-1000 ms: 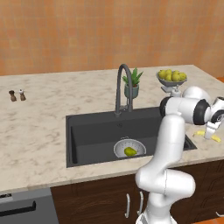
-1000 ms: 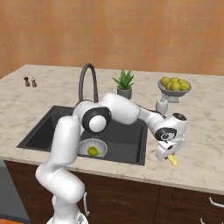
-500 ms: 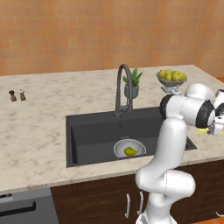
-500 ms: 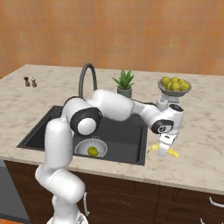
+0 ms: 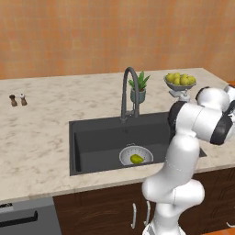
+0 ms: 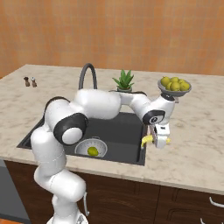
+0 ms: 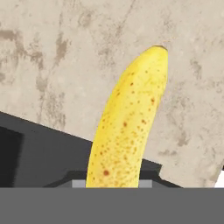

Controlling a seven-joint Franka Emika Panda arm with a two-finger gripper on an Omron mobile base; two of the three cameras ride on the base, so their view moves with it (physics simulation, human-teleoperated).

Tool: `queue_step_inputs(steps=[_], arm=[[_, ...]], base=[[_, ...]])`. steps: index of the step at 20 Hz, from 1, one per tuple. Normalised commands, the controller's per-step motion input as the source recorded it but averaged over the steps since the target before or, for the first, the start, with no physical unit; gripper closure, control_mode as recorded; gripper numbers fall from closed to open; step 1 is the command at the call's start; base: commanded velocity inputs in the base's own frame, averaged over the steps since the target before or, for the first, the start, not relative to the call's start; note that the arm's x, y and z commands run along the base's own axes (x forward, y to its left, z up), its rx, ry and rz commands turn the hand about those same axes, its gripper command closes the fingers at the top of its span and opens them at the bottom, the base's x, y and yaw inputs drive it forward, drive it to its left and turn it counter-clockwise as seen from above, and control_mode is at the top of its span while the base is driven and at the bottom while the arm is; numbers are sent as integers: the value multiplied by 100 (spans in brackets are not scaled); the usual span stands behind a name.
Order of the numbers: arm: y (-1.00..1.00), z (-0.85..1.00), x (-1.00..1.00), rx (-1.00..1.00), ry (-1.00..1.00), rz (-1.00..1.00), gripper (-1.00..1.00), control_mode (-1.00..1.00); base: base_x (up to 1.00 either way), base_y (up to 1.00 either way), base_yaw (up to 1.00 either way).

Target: Put the colander in the sink, put the banana, pear in the colander, and turn on the sink faucet and pour water over the colander.

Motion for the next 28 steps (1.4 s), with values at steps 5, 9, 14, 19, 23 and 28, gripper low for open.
queue_step_inputs(steps=[5,9,14,19,23,28], arm=[[72,34,-7,4,-20,52,100,-100],[70,49,1,13,0,49,100,-100],[55,42,1,25,20,50,100,-100],[40,13,0,33,23,55,100,-100],[38,0,1,34,19,42,100,-100],[39,0,-15,29,3,11,100,-100]], base=[[0,0,0],[0,0,0],[0,0,0],[0,0,0],[0,0,0],[0,0,0]])
